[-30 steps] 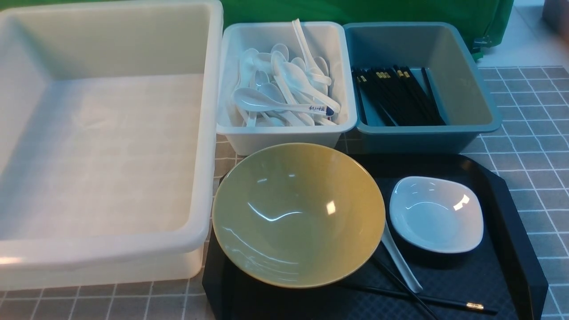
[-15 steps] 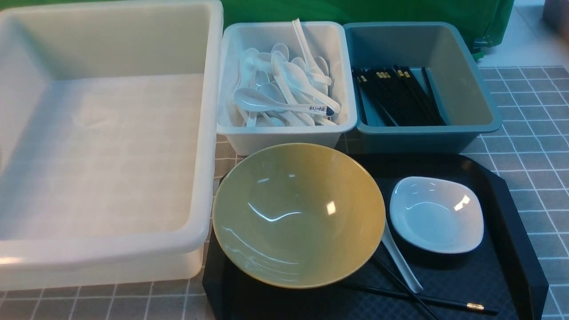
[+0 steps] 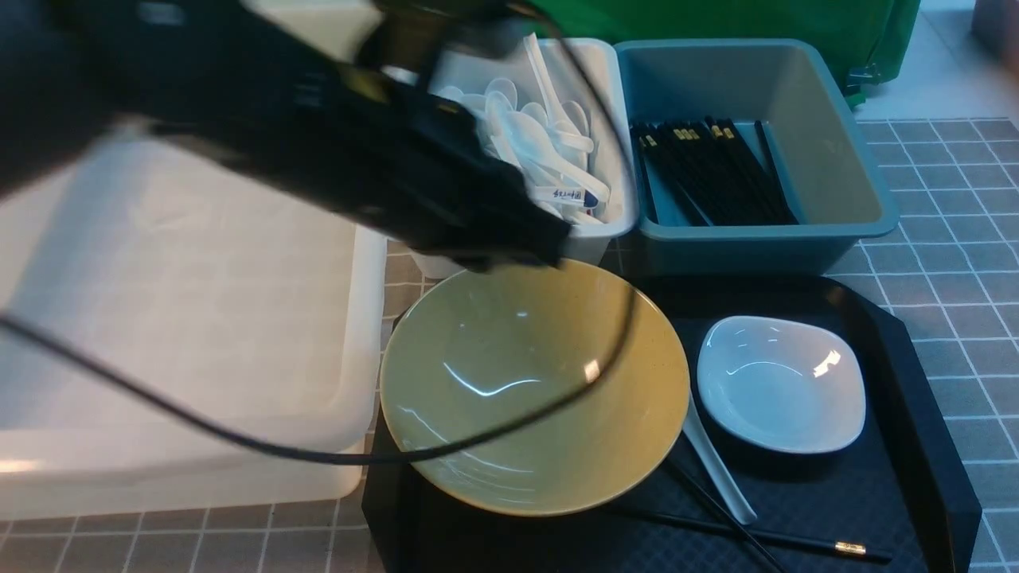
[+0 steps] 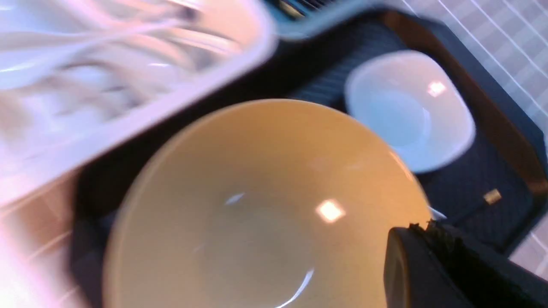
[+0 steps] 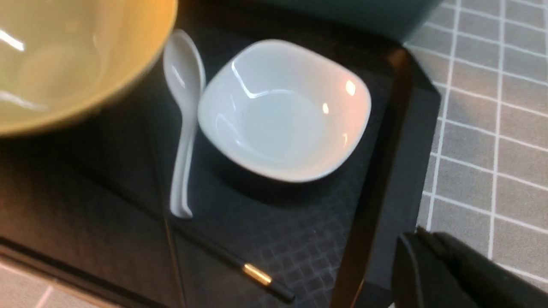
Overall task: On grey table put chopsticks spoon bowls plates into blue grey white boxes.
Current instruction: 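Grasp the large bowl on the tray by its rim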
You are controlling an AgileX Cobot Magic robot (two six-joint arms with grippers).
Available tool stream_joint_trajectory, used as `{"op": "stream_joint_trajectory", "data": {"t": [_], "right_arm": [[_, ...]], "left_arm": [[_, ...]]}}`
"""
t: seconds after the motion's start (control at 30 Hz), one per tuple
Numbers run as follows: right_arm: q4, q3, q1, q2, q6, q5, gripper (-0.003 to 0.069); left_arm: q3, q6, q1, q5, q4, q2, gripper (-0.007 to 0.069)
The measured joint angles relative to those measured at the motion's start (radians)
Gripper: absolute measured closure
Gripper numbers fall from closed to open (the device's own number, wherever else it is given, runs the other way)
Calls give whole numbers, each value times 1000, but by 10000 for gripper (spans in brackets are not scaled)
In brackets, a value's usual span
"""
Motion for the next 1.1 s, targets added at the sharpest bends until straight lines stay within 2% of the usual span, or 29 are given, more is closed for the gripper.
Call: {"op": "stream_joint_trajectory", "data": {"t": [0.3, 0.47, 0.57, 0.73, 0.83, 0.87, 0.9, 1.1], "right_arm": [[26, 0, 2, 55, -7, -21, 627], [27, 0, 2, 55, -7, -23, 626], [28, 0, 2, 55, -7, -30, 626], [28, 0, 2, 55, -7, -30, 624], [31, 0, 2, 55, -7, -30, 624], [37, 0, 2, 55, -7, -33, 624], [38, 0, 2, 55, -7, -33, 624], [53, 0, 2, 55, -7, -41, 624]], "left_arm": [[-194, -98, -136, 56, 192, 402, 632], [-244, -90, -193, 83, 154, 494, 632], [-303, -37, -227, 141, 86, 508, 632], [-409, -51, -189, 256, 117, 473, 620], [-443, -55, -135, 316, 194, 453, 580], [-451, -65, -97, 348, 248, 447, 534], [-451, -67, -88, 355, 261, 446, 520], [-444, -145, -1, 405, 386, 468, 250]]}}
